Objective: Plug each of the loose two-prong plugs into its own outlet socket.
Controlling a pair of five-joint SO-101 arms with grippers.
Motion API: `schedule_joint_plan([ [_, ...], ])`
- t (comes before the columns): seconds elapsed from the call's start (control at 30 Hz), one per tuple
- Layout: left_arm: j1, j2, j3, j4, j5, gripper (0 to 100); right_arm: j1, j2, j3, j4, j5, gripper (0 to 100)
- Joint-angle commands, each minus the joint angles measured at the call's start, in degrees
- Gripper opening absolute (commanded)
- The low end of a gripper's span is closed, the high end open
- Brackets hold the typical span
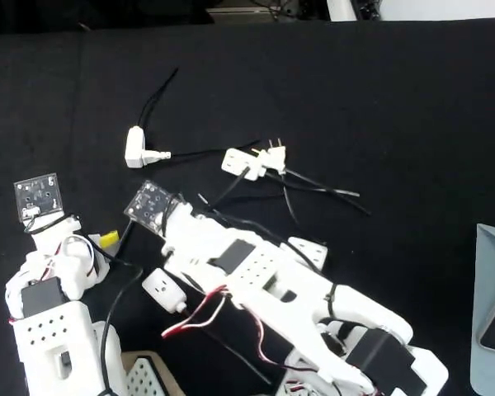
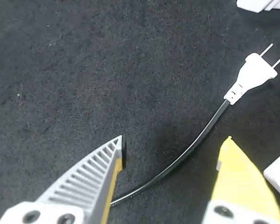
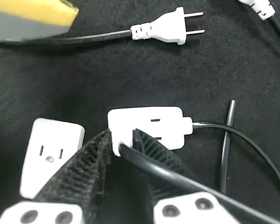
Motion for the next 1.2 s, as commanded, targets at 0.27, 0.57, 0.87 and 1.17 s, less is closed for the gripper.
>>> schedule_joint_plan([
  [0.27, -0.48, -0.53, -0.4, -0.88, 0.53, 32, 0.79, 10.42, -2.77, -1.85, 0.97, 1.2],
  [0.57, -0.48, -0.62, 0.31, -1.23, 0.44, 32, 1.05, 7.34, -2.95, -1.41, 0.97, 1.2],
  [0.87, -0.48, -0.62, 0.48, -1.32, 0.44, 32, 0.79, -8.48, -8.57, 5.89, 0.88, 1.2],
  [1.17, -0.48, -0.62, 1.01, -2.37, 0.44, 32, 2.11, -10.15, -16.66, 0.44, 4.75, 1.2],
])
